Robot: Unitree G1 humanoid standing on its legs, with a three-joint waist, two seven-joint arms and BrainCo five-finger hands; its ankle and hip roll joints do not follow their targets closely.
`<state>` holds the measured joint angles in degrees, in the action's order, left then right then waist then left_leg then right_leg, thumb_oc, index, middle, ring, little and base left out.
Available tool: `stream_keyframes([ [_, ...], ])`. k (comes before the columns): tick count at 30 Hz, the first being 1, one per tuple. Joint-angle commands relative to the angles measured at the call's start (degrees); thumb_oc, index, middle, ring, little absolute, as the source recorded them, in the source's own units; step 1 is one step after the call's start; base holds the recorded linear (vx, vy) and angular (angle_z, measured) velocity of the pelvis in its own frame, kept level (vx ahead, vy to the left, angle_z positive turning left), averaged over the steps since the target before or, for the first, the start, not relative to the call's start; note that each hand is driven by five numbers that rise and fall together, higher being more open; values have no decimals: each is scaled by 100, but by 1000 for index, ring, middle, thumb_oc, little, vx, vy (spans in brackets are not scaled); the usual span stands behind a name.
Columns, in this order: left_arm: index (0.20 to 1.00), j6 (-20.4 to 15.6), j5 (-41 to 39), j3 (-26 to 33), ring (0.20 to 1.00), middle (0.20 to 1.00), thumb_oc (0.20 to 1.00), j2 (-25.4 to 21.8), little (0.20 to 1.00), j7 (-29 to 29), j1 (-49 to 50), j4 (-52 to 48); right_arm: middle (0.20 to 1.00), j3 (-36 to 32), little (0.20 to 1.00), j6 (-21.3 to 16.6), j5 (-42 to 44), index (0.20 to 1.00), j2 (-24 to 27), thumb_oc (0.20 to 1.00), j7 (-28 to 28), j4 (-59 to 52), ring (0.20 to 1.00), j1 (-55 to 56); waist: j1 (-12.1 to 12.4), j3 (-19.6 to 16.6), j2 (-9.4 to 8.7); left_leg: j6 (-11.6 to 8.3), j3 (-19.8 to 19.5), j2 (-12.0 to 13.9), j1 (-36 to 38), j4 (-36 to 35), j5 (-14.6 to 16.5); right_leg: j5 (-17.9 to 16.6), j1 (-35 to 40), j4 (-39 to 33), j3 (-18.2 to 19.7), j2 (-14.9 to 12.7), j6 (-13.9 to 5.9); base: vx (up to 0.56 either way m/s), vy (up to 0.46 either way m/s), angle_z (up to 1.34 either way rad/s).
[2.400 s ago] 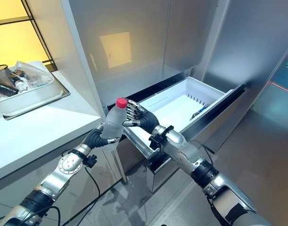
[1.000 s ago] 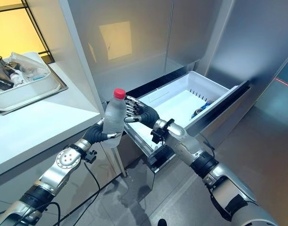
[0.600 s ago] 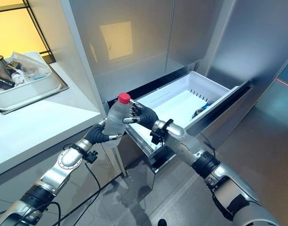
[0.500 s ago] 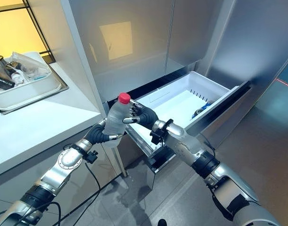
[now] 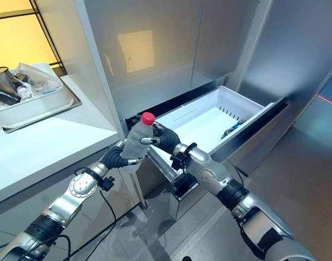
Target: Take the drinks into the refrigerator
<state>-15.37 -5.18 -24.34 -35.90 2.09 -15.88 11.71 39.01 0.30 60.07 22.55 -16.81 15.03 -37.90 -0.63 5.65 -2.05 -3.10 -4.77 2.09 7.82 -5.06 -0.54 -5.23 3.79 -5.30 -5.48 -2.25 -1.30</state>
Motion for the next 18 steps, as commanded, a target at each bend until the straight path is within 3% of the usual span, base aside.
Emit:
stream_keyframes([
  [1,200,-371,32,-46,200,200,200,450,200,-298,-1560,-58,1000,1071,1000,113,478,1000,-1471,1000,-812,-860,1000,-298,-60,67,-114,318,-191,-202,149,109,497,927,573,362,-142,-206,-342,0,0,0],
  [17,200,-385,100,-16,200,200,200,495,200,-424,-1448,-69,1000,1257,1000,-20,428,1000,-1873,1000,-769,-958,1000,-291,-28,88,-111,322,-209,-205,131,131,493,923,554,382,-130,-201,-327,0,0,0],
  [18,200,-383,105,-5,200,200,200,482,200,-431,-1444,-60,843,1271,843,-16,424,843,-1872,843,-775,-972,843,-303,-26,90,-109,320,-212,-207,127,134,491,922,551,385,-127,-203,-327,0,0,0],
])
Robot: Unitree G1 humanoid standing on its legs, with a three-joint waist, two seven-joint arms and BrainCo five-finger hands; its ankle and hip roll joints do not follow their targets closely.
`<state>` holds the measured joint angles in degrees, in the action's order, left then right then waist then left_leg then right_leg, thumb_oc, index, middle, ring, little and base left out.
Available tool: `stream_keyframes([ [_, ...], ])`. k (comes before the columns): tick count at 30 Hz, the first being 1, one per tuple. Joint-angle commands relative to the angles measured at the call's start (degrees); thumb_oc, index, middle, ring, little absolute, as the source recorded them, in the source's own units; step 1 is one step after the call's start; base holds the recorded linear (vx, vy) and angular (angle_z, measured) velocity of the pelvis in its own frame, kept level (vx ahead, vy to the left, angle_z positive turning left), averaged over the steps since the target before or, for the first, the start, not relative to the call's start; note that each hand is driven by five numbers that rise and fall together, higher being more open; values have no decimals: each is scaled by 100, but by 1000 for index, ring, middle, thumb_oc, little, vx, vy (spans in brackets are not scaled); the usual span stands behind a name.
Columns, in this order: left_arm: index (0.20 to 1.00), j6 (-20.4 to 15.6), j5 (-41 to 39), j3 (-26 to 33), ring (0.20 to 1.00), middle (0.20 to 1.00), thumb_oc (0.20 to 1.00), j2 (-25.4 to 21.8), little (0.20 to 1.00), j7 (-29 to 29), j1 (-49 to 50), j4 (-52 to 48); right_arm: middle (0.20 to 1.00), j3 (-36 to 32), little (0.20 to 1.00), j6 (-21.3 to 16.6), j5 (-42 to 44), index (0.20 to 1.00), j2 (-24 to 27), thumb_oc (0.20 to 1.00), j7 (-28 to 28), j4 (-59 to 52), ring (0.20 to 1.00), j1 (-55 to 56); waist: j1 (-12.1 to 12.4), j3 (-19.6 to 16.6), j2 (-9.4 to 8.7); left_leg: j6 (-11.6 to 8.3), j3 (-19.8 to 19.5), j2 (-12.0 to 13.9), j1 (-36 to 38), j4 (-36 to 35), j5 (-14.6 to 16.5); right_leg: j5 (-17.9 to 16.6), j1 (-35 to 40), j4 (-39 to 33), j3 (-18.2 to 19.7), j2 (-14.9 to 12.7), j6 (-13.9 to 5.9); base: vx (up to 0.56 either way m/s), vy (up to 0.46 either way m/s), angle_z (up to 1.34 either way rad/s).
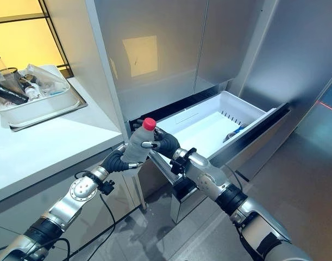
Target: Take the drinks into the refrigerator
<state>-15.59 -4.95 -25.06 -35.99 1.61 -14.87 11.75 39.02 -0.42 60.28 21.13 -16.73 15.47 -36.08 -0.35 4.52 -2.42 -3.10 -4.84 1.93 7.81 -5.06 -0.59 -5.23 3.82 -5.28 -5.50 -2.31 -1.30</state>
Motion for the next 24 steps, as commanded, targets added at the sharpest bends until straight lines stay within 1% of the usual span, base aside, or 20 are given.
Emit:
stream_keyframes([
  [1,200,-364,66,64,200,200,200,483,200,-363,-1552,-58,200,1314,200,81,312,200,-1690,200,-815,-1067,200,-504,-59,200,-70,320,-208,-193,132,132,500,927,549,384,-124,-198,-325,0,0,0],
  [8,200,-370,56,60,200,200,200,465,200,-340,-1548,-60,200,1389,200,172,336,200,-1674,200,-850,-994,200,-456,-39,202,-78,323,-218,-202,127,125,493,911,564,363,-148,-212,-335,0,0,0],
  [14,200,-354,90,10,200,200,200,485,200,-319,-1604,-26,200,1513,200,321,431,200,-1732,200,-873,-854,200,-419,-25,216,-76,323,-218,-211,117,114,473,885,547,345,-147,-222,-333,0,0,0],
  [23,200,-364,78,-52,200,200,200,521,200,-279,-1650,-1,200,1602,200,371,562,200,-1811,200,-911,-768,200,-406,-34,250,-68,315,-202,-214,96,107,452,872,525,341,-141,-222,-325,0,0,0],
  [24,200,-367,72,-49,200,200,200,516,200,-271,-1648,-8,1000,1603,1000,372,540,1000,-1793,1000,-926,-779,1000,-408,-33,254,-65,312,-197,-210,99,101,449,872,525,341,-148,-220,-324,0,0,0],
])
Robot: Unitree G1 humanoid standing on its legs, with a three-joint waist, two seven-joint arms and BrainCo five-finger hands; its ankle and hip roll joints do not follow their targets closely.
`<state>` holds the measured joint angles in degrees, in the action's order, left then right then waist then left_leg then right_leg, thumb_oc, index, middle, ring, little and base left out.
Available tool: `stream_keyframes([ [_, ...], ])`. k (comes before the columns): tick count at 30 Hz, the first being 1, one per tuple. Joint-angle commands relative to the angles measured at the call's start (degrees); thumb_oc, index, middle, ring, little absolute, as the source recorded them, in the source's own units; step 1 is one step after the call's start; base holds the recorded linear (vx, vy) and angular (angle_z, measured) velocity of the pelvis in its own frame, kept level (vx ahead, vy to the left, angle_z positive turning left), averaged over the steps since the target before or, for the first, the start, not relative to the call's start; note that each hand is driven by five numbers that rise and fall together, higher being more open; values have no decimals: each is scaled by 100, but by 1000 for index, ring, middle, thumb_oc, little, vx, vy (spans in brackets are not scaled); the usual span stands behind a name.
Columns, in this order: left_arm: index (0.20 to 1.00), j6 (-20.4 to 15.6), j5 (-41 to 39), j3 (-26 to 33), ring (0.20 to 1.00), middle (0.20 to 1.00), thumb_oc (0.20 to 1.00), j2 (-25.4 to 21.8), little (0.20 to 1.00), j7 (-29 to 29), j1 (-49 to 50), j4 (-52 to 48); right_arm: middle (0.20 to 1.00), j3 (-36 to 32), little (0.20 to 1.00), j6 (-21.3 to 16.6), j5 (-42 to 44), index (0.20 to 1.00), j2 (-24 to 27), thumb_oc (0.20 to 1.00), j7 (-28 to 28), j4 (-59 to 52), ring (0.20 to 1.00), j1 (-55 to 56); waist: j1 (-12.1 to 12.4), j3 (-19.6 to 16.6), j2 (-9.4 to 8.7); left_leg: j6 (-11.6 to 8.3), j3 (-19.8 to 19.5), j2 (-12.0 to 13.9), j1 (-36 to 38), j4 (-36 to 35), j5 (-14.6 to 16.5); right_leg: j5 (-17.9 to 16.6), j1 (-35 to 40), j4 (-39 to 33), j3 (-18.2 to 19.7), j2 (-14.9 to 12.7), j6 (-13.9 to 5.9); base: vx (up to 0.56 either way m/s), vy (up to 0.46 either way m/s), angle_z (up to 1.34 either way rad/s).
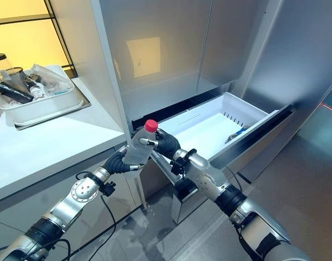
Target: Take the drinks into the refrigerator
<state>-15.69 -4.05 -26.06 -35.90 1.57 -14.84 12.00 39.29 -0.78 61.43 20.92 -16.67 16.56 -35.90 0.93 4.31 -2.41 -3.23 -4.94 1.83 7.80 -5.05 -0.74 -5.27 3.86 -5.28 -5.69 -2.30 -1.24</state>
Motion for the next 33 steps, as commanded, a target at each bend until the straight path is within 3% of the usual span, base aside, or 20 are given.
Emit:
stream_keyframes([
  [1,200,-358,-23,48,200,200,200,504,200,-256,-1653,-29,1000,1568,1000,413,414,1000,-1764,1000,-946,-895,1000,-429,-162,277,-65,322,-186,-200,100,104,464,877,522,340,-122,-220,-329,0,0,0],
  [17,200,-484,-332,286,200,200,200,408,200,-257,-1561,-200,1000,1233,1000,-24,-343,1000,-1274,1000,-1019,-1415,1000,-713,-189,289,-27,343,-167,-201,92,94,466,855,502,333,-104,-241,-363,0,0,0],
  [33,200,-486,-711,370,200,200,200,327,200,-294,-1367,-202,1000,189,1000,-722,-485,1000,-1007,1000,-229,-741,1000,-1087,-180,178,-42,345,-142,-183,183,70,494,867,589,304,-130,-241,-374,6,-1,0],
])
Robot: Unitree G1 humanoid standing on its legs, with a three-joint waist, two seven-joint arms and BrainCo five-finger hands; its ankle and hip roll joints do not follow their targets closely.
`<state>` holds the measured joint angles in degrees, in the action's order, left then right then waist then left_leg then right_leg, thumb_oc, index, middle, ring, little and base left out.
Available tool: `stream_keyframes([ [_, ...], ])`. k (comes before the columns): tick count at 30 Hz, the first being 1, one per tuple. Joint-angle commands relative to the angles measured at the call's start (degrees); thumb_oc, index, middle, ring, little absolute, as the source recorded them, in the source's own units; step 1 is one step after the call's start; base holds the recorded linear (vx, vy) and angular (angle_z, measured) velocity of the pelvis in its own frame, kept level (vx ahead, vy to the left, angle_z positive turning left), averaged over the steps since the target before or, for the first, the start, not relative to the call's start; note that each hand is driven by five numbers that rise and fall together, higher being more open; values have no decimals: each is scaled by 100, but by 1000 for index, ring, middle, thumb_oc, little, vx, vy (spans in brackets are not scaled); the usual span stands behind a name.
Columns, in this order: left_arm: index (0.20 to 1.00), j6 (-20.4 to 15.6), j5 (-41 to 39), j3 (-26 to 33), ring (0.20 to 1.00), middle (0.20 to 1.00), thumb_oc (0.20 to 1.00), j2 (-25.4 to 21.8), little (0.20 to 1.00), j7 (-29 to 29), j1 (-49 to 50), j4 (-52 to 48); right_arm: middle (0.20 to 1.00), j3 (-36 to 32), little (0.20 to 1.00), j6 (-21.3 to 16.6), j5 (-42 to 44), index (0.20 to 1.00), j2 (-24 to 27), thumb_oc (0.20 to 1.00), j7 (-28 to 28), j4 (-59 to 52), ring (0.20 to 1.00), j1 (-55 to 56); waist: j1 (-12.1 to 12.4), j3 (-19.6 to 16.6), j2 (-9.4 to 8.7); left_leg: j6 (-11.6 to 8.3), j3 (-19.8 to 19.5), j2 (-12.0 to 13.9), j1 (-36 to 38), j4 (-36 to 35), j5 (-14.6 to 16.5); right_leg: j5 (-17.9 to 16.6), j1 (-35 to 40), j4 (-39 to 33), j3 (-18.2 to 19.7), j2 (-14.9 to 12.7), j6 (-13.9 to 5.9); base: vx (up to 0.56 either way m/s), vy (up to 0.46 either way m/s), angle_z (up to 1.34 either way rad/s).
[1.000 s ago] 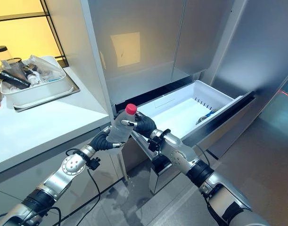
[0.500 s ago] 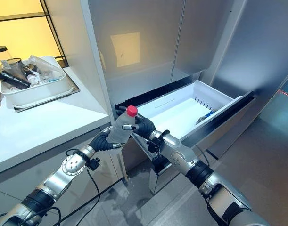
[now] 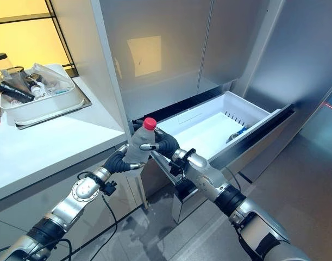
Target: Take the drinks into the refrigerator
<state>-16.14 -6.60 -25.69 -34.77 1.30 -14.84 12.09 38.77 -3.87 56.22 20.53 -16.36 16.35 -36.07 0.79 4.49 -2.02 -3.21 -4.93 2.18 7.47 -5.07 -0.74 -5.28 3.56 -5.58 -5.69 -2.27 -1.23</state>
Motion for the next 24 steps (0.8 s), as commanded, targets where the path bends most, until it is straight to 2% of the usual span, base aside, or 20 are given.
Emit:
stream_keyframes([
  [1,200,-453,-515,335,200,200,200,196,200,-239,-1366,-214,1000,139,1000,-462,-19,1000,-847,1000,-205,-724,1000,-1165,-167,151,-84,340,-142,-219,230,69,498,869,633,327,-128,-238,-376,0,0,0],
  [7,200,-445,-627,310,200,200,200,106,200,-208,-1388,-120,1000,-126,1000,-559,-85,1000,-500,1000,-7,-318,1000,-1365,-172,129,-97,330,-124,-207,253,58,504,865,653,317,-139,-241,-379,0,0,0],
  [12,200,-426,-716,378,200,200,200,53,200,-136,-1348,-218,1000,-66,1000,-469,-184,1000,-298,1000,-132,-600,1000,-1294,-188,132,-80,323,-132,-206,255,52,507,877,656,313,-141,-229,-376,0,0,0],
  [16,200,-449,-879,445,200,200,200,36,200,-82,-1294,-296,1000,-174,1000,-480,-368,1000,83,1000,-114,-583,1000,-1427,-192,130,-73,306,-131,-201,236,39,499,877,636,304,-159,-223,-380,0,0,0],
  [24,200,-466,-1012,345,200,200,200,90,200,-54,-1304,-375,1000,-140,1000,-468,-275,1000,20,1000,-112,-270,1000,-1659,-173,126,-24,305,-140,-190,184,45,500,866,570,322,-135,-215,-384,0,0,0],
])
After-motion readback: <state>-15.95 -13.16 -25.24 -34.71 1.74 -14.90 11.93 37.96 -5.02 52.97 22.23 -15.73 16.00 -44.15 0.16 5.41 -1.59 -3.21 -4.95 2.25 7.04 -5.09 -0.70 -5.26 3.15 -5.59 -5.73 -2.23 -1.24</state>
